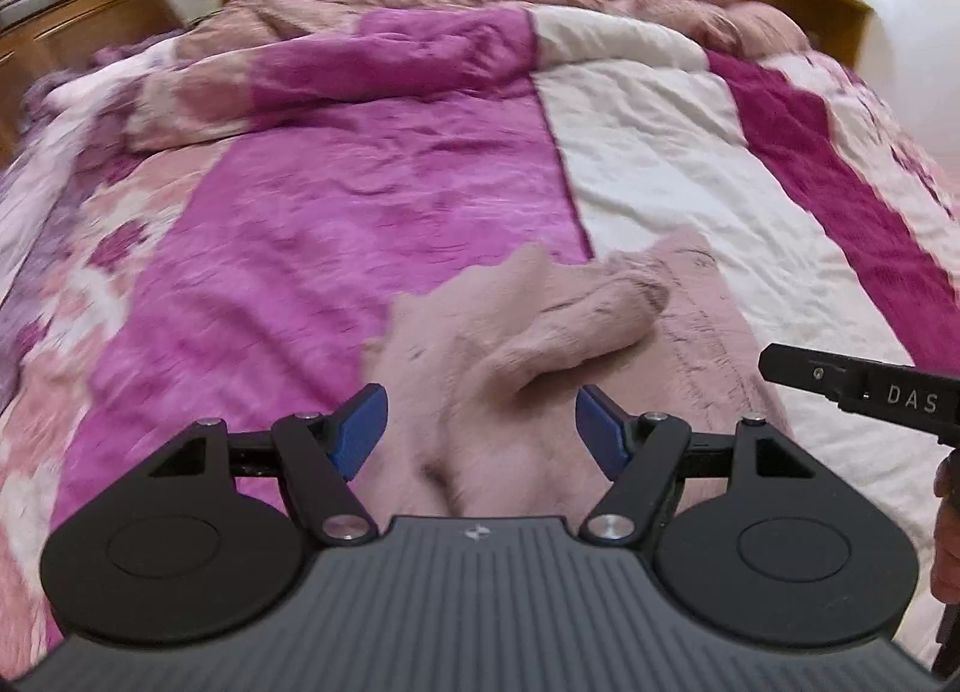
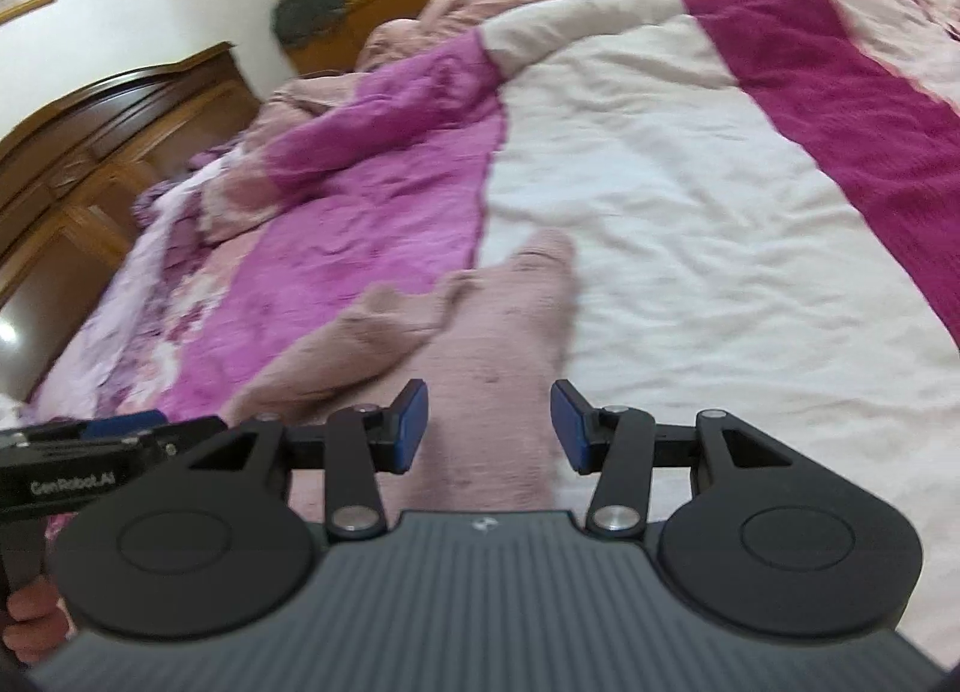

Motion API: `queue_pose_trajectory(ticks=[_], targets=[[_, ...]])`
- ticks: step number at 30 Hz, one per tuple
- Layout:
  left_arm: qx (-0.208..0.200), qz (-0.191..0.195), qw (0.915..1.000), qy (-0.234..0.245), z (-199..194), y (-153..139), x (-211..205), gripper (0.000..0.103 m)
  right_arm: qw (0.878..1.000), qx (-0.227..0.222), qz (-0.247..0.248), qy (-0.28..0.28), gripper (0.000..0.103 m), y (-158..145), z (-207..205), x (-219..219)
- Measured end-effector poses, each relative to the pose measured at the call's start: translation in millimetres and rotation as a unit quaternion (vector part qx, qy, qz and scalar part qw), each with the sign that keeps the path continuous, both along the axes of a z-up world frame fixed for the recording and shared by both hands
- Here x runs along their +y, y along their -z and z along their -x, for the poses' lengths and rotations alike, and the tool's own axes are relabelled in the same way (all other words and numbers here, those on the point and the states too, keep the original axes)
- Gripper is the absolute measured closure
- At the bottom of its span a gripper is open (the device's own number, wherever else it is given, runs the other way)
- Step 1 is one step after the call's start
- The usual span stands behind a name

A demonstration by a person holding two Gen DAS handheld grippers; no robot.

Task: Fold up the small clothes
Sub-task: 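Grasp the pink cardigan's edge with the left gripper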

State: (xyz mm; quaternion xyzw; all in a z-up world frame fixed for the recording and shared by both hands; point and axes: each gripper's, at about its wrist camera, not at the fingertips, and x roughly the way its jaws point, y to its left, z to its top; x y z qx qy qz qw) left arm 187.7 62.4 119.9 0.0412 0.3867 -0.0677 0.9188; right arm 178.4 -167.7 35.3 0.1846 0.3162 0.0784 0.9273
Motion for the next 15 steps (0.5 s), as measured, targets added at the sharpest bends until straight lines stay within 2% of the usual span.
queue_pose_trajectory(ticks=[3, 6, 8, 9, 11, 13, 15], targets=[[0.013, -0.004, 0.9995, 0.028, -21, 14, -14, 0.027, 1.000, 0.010, -0.011, 0.008, 0.054, 9, -4, -7], [0.027, -0.004, 0.9993, 0.025, -41, 30, -22, 0.027, 1.000, 0.008, -0.013, 0.008, 0.054, 13, -6, -8], [0.016, 0.003, 0.9995, 0.026, -48, 37, -24, 0.031, 1.000, 0.005, -0.010, 0.005, 0.054, 14, -6, -6], [0.002, 0.009, 0.9995, 0.031, -49, 39, -24, 0.036, 1.000, 0.004, -0.009, 0.004, 0.054, 14, -6, -5], [-0.011, 0.010, 0.9995, 0.029, -51, 42, -25, 0.073, 1.000, 0.001, -0.006, 0.002, 0.054, 15, -6, -4], [-0.016, 0.024, 0.9995, 0.010, -52, 40, -20, 0.086, 1.000, -0.001, -0.005, -0.003, 0.054, 15, -6, -3], [-0.029, 0.041, 0.9986, -0.013, -50, 34, -7, 0.088, 1.000, -0.004, -0.003, -0.010, 0.054, 15, -5, 0]])
